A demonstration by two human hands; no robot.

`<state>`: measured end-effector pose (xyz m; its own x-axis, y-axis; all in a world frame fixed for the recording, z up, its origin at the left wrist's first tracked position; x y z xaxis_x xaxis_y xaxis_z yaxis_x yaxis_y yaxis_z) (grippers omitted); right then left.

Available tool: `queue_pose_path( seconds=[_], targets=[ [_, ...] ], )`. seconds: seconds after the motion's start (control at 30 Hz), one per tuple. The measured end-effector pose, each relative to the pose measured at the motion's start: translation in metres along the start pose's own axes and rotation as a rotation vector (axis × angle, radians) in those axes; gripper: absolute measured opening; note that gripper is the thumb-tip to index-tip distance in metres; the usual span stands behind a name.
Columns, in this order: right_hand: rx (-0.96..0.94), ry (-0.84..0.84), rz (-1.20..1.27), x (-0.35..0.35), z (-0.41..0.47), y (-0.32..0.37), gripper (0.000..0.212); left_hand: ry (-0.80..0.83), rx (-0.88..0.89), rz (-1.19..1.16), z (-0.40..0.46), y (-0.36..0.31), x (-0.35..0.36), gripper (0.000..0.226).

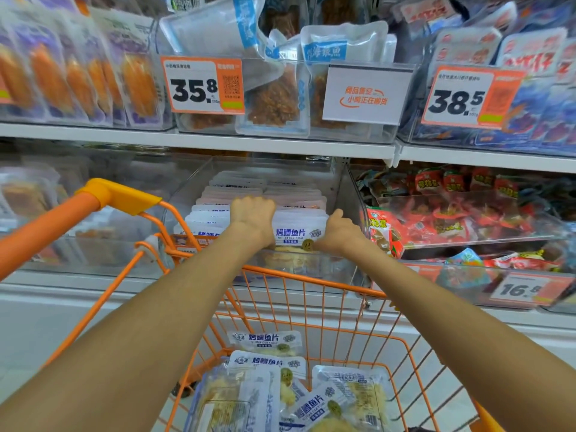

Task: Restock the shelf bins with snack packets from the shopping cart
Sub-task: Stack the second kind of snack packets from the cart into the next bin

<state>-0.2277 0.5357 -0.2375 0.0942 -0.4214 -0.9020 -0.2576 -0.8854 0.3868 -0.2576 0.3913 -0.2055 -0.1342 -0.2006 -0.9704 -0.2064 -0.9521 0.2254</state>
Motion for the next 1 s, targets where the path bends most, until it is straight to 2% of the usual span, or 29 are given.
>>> queue_pose_path(
  seconds=[0.13, 0.23, 0.3, 0.37, 0.43, 0.53, 0.57, 0.67, 0.73, 0.8, 0.9, 1.0],
  targets=[
    [-0.155, -0.19, 0.055, -0.022, -0.029, 0.009, 0.072, -0.12, -0.049, -0.313, -0.023, 0.021, -0.023, 0.05],
    [-0.319, -0.361, 0.18, -0.026, -0.07, 0.009, 0.056, -0.244, -0.084, -0.578, -0.064, 0.033, -0.042, 0.038],
    [-0.373, -0.333, 0.262, -0.015, -0.097, 0.001, 0.043, -0.243, -0.104, -0.661, -0.096, 0.035, -0.042, 0.024],
    [-0.386, -0.192, 0.256, 0.006, -0.113, -0.007, 0.028, -0.199, -0.119, -0.675, -0.122, 0.035, -0.031, 0.02],
    [-0.374, 0.057, 0.182, 0.04, -0.123, -0.015, 0.018, -0.076, -0.117, -0.601, -0.143, 0.032, -0.01, 0.024],
    [-0.335, 0.389, 0.11, 0.09, -0.131, -0.023, 0.014, 0.271, -0.062, -0.339, -0.161, 0.02, 0.041, 0.023],
    [-0.287, 0.476, 0.114, 0.106, -0.132, -0.025, 0.018, 0.408, -0.048, -0.259, -0.166, 0.016, 0.06, 0.024],
    [-0.084, 0.726, 0.093, 0.153, -0.135, -0.03, 0.046, 0.744, 0.025, -0.069, -0.181, 0.006, 0.104, 0.036],
    [-0.073, 0.789, 0.022, 0.175, -0.139, -0.027, 0.048, 0.888, 0.108, 0.032, -0.19, -0.003, 0.124, 0.055],
    [-0.091, 0.763, 0.094, 0.187, -0.139, -0.022, 0.037, 0.988, 0.168, 0.028, -0.196, -0.009, 0.139, 0.078],
    [0.021, 0.705, 0.387, 0.196, -0.137, -0.028, 0.033, 1.051, 0.19, -0.089, -0.2, -0.014, 0.149, 0.092],
    [0.184, 0.761, 0.58, 0.2, -0.142, -0.035, 0.01, 1.135, 0.163, -0.347, -0.207, -0.023, 0.147, 0.11]
  ],
)
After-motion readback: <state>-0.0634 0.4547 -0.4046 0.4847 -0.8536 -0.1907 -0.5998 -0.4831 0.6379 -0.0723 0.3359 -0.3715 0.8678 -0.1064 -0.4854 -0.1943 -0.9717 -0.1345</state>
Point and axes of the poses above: each hand's wrist, its own z-axis towards the middle knuckle, its own x-axis out of the palm, y = z × x, the point moved 7 cm from there along z, towards the middle knuckle, and after that the axes turned 3 degrees about y, right-handed, at the moved point
